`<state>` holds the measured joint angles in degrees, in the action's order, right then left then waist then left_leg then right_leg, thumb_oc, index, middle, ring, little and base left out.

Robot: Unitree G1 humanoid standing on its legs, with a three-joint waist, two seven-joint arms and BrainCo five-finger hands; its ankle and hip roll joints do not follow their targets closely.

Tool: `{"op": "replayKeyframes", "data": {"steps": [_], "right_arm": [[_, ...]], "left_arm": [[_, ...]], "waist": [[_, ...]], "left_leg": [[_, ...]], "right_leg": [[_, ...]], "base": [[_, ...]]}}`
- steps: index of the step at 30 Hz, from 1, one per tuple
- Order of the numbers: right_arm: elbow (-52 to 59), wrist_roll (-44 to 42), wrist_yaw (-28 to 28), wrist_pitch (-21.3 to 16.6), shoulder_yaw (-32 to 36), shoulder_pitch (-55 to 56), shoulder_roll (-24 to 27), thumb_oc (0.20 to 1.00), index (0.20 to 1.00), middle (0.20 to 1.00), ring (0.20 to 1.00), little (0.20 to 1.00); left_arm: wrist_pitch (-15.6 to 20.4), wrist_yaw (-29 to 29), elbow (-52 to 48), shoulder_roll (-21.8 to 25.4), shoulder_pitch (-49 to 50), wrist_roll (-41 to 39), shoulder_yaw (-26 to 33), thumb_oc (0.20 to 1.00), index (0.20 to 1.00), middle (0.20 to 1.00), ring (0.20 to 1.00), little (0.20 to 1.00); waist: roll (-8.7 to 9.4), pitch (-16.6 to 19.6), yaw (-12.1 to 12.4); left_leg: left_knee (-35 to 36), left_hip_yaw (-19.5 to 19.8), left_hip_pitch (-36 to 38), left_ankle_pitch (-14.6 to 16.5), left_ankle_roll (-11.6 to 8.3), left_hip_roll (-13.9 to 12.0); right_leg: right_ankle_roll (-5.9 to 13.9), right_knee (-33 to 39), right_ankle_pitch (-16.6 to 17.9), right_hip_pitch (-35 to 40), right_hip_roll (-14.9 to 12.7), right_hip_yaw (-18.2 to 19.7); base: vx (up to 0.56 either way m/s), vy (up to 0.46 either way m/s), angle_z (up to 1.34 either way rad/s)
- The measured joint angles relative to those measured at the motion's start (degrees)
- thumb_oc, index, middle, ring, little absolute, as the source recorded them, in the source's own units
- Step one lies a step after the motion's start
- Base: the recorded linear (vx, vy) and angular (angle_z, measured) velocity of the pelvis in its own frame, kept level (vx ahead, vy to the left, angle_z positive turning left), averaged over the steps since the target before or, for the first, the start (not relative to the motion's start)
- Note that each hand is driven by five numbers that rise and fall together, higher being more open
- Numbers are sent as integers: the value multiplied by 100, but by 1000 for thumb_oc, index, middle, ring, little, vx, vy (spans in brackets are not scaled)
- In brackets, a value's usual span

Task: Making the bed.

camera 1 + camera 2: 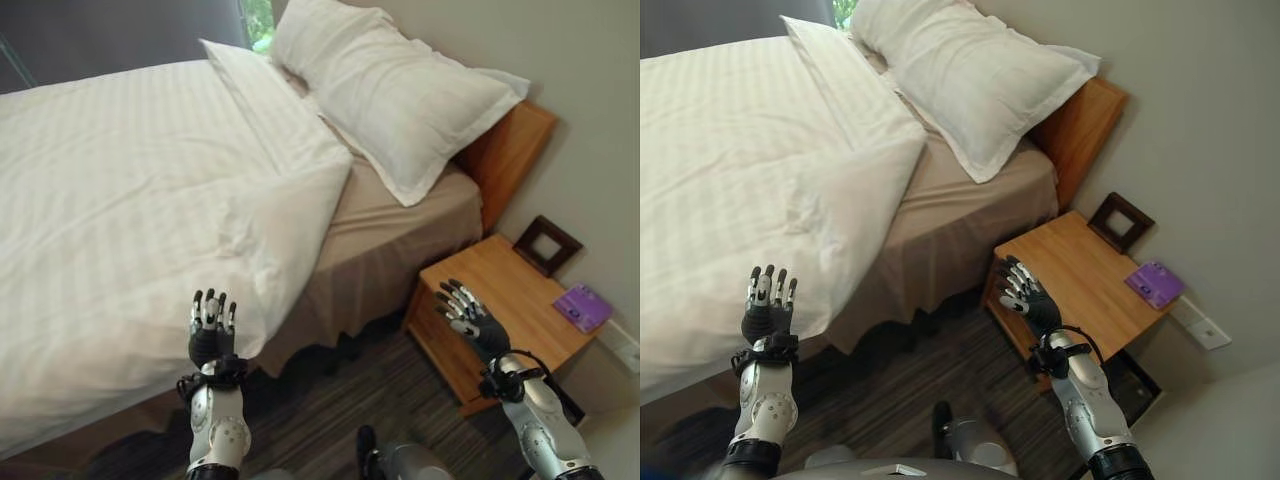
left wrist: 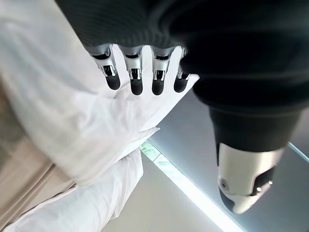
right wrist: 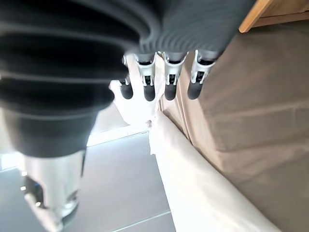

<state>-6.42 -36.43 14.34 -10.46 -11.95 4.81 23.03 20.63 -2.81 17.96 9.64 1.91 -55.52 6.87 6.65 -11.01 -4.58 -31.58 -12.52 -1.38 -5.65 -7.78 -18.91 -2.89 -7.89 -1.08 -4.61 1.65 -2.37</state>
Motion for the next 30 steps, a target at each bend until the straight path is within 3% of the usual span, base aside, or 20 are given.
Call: {"op": "replayKeyframes", "data": {"steps": [1,2,3,4,5,6,7,8,9,10,12,15,16,17,19,20,23,26,27,30], "right_arm": [[60,2,2,6,43,69,72,1000,1000,1000,1000,1000],[98,1,8,8,210,233,73,1000,1000,1000,1000,1000],[153,-2,8,5,375,356,120,1000,1000,1000,1000,1000],[282,0,25,4,394,422,295,1000,1000,1000,1000,1000],[278,1,39,12,414,462,319,1000,1000,1000,1000,1000],[265,1,56,9,462,504,199,1000,1000,1000,1000,1000],[308,1,92,2,475,523,270,1000,1000,1000,1000,1000],[435,2,123,8,482,622,334,1000,1000,1000,1000,1000],[499,1,115,43,486,873,380,1000,1000,1000,1000,1000],[472,0,111,66,489,958,381,1000,1000,1000,1000,1000],[508,-1,117,46,489,960,318,1000,1000,1000,1000,1000],[503,2,111,42,463,848,247,1000,1000,1000,1000,1000],[493,2,106,37,484,814,183,1000,1000,1000,1000,1000],[493,2,106,30,486,776,168,1000,1000,1000,1000,1000],[473,1,98,23,478,708,70,1000,1000,1000,1000,1000],[449,3,100,23,473,664,27,1000,1000,1000,1000,1000],[356,48,99,25,480,521,36,1000,1000,1000,1000,1000],[346,59,98,25,476,578,74,1000,1000,1000,1000,1000],[351,61,97,19,481,679,74,1000,1000,1000,1000,1000],[350,58,98,23,486,785,71,1000,1000,1000,1000,1000]], "left_arm": [[1,-4,-48,0,-35,0,-1,1000,1000,1000,1000,1000],[5,-10,-53,-9,-141,0,-32,1000,1000,1000,1000,1000],[20,-19,-116,-77,-234,2,-51,1000,1000,1000,1000,1000],[156,-50,-354,-17,-279,4,-17,1000,1000,1000,1000,1000],[161,-42,-345,-11,-273,-1,-26,1000,1000,1000,1000,1000],[163,-32,-356,-22,-283,-25,-42,1000,1000,1000,1000,1000],[189,-26,-451,-177,-305,-50,-7,1000,1000,1000,1000,1000],[218,-20,-552,-243,-345,-50,83,1000,1000,1000,1000,1000],[244,27,-460,-256,-517,-62,6,1000,1000,1000,1000,1000],[229,31,-438,-264,-508,-42,-39,1000,1000,1000,1000,1000],[286,42,-483,-175,-571,-41,63,1000,1000,1000,1000,1000],[344,176,-471,4,-728,-56,174,1000,1000,1000,1000,1000],[350,209,-470,0,-718,-59,175,1000,1000,1000,1000,1000],[352,231,-460,-2,-661,-60,171,1000,1000,1000,1000,1000],[357,260,-458,-1,-522,-71,174,1000,1000,1000,1000,1000],[374,261,-453,7,-514,-70,180,1000,1000,1000,1000,1000],[388,283,-311,5,-505,-70,209,1000,1000,1000,1000,1000],[387,324,-282,58,-579,-54,186,1000,1000,1000,1000,1000],[390,335,-275,91,-620,-28,192,1000,1000,1000,1000,1000],[389,374,-255,270,-704,57,197,1000,1000,1000,1000,1000]], "waist": [[-41,-17,-23],[-101,-39,-74],[-287,-53,-92],[-330,-55,-40],[-413,-48,-89],[-517,-91,-138],[-809,-194,-177],[-833,-195,-168],[-696,-94,-418],[-670,-46,-469],[-629,-11,-402],[-458,44,-375],[-351,61,-354],[-356,64,-352],[-409,94,-322],[-416,99,-295],[-544,108,-270],[-611,101,-332],[-666,99,-364],[-819,56,-652]], "left_leg": [[185,-265,-46,52,-63,150],[544,-647,-106,148,-163,313],[890,-786,-207,173,-153,304],[1327,-1038,-228,162,-131,350],[1606,-1192,-258,160,-130,371],[1844,-1160,-205,134,-92,550],[1819,-956,-311,146,-70,337],[1770,-752,-377,160,-134,270],[1816,-573,-441,150,-127,313],[1924,-602,-385,99,-72,343],[1974,-586,-325,115,-82,419],[2833,-484,21,92,-5,988],[3075,-394,272,7,111,1245],[3138,-408,400,-96,254,1298],[3421,-487,776,-3,617,1311],[3430,-441,777,81,691,1316],[3332,-407,730,411,662,1371],[3290,-370,623,593,681,1520],[3320,-260,552,595,692,1654],[3383,71,433,491,845,1760]], "right_leg": [[60,217,-18,144,13,-73],[434,512,-206,378,-52,-307],[667,201,-492,272,-65,-650],[-189,-258,-360,9,-27,-684],[-187,-91,-336,112,77,-760],[803,-116,-688,208,21,-969],[558,-1310,-1002,-183,54,-897],[-4,-2265,-1259,-566,-78,-456],[43,-2122,-1613,-292,-387,-313],[97,-1803,-1481,-77,-333,-370],[9,-1271,-1099,144,-208,-382],[57,-456,-656,457,-94,-434],[114,-259,-573,602,-69,-460],[149,-219,-550,669,-12,-492],[150,-213,-551,787,132,-522],[151,-272,-550,758,151,-522],[170,-330,-571,679,69,-495],[381,-866,-770,408,-141,-429],[404,-1144,-863,231,-201,-107],[531,-935,-922,134,-243,954]], "base": [[121,-84,35],[45,-43,55],[56,-41,39],[126,-34,19],[109,-19,7],[40,9,4],[14,5,-5],[39,5,45],[33,2,68],[62,58,60],[59,120,-17],[48,105,-3],[60,138,13],[61,140,10],[13,177,13],[-2,244,7],[-18,153,-2],[7,71,9],[88,27,35],[89,-3,45]]}}
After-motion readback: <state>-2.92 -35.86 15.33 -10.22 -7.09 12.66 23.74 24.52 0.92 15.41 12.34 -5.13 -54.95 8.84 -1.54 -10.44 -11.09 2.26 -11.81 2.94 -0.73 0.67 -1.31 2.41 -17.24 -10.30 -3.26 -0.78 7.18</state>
